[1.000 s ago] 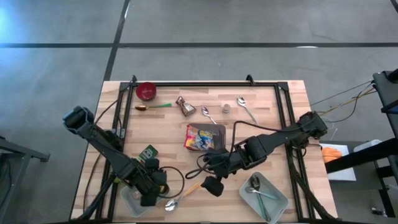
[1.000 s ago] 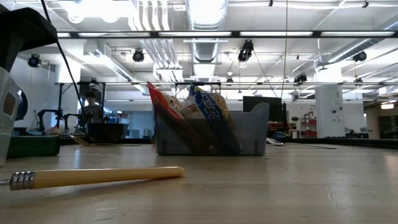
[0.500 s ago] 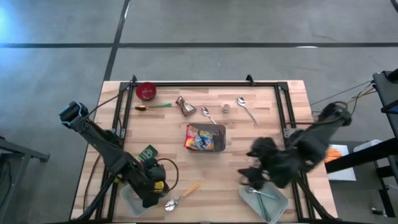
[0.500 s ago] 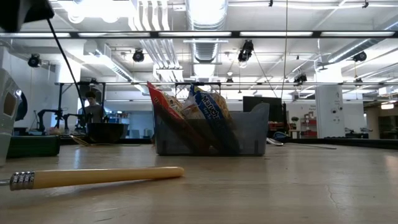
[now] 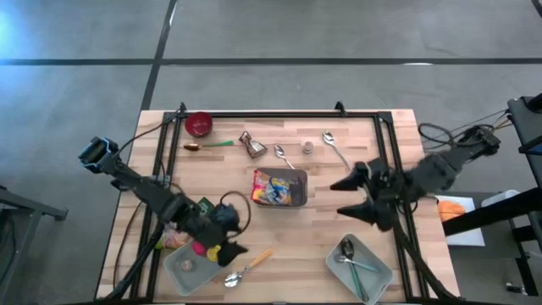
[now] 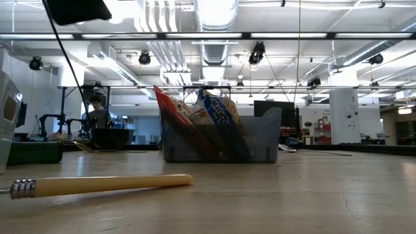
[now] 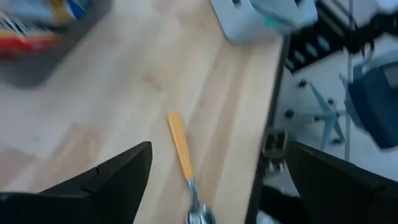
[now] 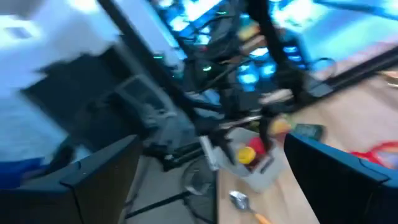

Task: Pick & Place Food Item
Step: Put the silver spoon into the right grey bin

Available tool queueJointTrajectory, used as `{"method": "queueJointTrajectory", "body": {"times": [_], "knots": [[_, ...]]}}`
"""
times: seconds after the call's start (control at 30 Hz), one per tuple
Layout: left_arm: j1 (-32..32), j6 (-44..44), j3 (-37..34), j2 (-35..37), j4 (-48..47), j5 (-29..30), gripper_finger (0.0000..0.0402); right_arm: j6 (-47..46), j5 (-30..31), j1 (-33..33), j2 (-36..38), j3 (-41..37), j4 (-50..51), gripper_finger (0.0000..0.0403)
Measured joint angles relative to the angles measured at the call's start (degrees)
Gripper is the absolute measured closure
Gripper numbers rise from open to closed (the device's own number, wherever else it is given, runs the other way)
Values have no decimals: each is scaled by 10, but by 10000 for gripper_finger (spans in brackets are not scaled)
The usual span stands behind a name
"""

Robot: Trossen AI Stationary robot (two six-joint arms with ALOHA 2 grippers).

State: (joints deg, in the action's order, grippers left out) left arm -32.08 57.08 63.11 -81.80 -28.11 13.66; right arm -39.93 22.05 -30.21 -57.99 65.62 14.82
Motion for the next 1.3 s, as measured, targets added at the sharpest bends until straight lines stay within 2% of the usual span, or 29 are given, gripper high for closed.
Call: {"method": "queueJointTrajectory", "body": {"times": [0.1,0.27,0.37,0.47,0.6,0.67,0.8,0.97,1.3], "knots": [[47,-17,0,0,32,-8,31,3,-147,106,46,-83,-67,7],[126,-45,0,1,99,-33,31,-23,-275,281,133,-160,-24,7],[156,-57,0,1,110,-34,31,-11,-324,380,187,-168,41,7],[178,-48,0,1,110,-36,31,23,-337,478,223,-160,150,7],[209,-28,0,1,115,-36,31,133,-397,585,222,-144,259,7],[226,-8,0,1,119,-34,31,157,-416,624,206,-139,290,7],[247,50,0,1,121,-24,31,192,-440,672,173,-136,318,7],[250,80,0,1,123,2,31,249,-451,689,124,-135,312,7],[253,39,0,1,124,14,30,296,-455,689,31,-136,311,7]]}}
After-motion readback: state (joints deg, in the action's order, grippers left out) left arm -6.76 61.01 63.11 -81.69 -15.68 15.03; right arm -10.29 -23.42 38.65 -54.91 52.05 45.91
